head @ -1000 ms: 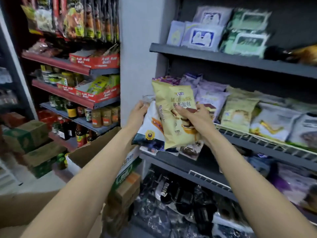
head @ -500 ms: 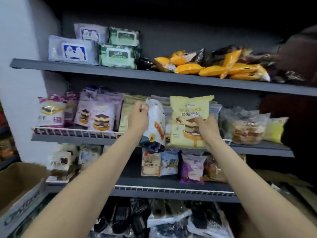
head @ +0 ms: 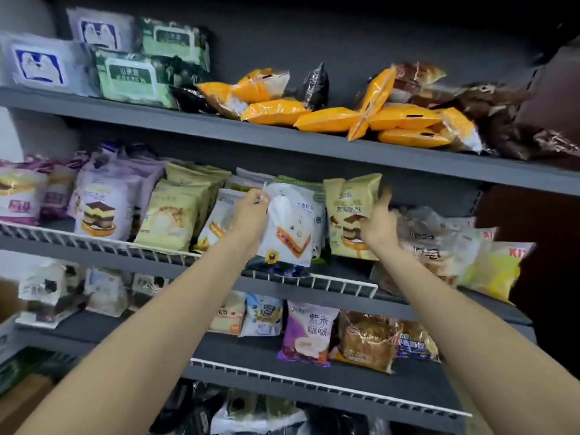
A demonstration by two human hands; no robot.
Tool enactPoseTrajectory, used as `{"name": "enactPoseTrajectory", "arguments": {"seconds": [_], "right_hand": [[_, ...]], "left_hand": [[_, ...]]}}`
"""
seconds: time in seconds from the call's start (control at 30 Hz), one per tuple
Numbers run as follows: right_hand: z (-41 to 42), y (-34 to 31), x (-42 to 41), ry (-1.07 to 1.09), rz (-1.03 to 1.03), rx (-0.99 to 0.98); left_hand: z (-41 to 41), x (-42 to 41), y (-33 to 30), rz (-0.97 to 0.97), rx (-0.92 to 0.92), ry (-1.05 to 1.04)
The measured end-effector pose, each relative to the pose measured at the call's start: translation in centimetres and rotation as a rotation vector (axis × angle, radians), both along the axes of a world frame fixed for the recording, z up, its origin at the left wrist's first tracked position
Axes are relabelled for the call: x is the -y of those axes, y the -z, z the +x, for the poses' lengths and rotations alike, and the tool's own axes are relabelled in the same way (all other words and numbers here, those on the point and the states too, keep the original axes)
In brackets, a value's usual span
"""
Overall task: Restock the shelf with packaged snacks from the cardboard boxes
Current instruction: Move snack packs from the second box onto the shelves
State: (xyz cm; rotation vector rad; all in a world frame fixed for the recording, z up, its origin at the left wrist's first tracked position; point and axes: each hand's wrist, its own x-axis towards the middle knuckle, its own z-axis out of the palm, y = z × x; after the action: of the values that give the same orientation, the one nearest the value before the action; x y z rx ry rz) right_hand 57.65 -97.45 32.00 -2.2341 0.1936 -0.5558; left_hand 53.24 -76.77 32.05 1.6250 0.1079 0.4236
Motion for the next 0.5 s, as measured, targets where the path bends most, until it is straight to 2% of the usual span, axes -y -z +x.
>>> {"name": "enactPoseTrajectory", "arguments": {"seconds": [0.1,0.17,0.23,0.33,0.43,0.5], "right_hand": [[1.6,0.1,-1.0,-0.04,0.084,-0.042],[4.3,1.2,-1.5,-0.04,0.102,0.06],[7.5,2.7,-1.3,-0.031,-0.214,0.064],[6.3,1.8,-2.3,0.066,-0.331,-0.004],[7.3,3.9,-1.9,0.066,-0.646,0.053],[8.3,3.5,-1.8,0.019,-0.592,-0.04]], "left_hand": [[1.5,0.2,0.3,-0.085,-0.002,0.019],[2.5,0.2,0.5,-0.118,0.002,0.046],[3.4,0.1,0.6,-0.162,0.012,0.073],[4.3,0.2,0.5,-0.188,0.004,0.089],[5.2,0.4,0.7,-0.21,-0.003,0.141],[5.5,0.7,0.7,-0.249,-0.014,0.158]]}}
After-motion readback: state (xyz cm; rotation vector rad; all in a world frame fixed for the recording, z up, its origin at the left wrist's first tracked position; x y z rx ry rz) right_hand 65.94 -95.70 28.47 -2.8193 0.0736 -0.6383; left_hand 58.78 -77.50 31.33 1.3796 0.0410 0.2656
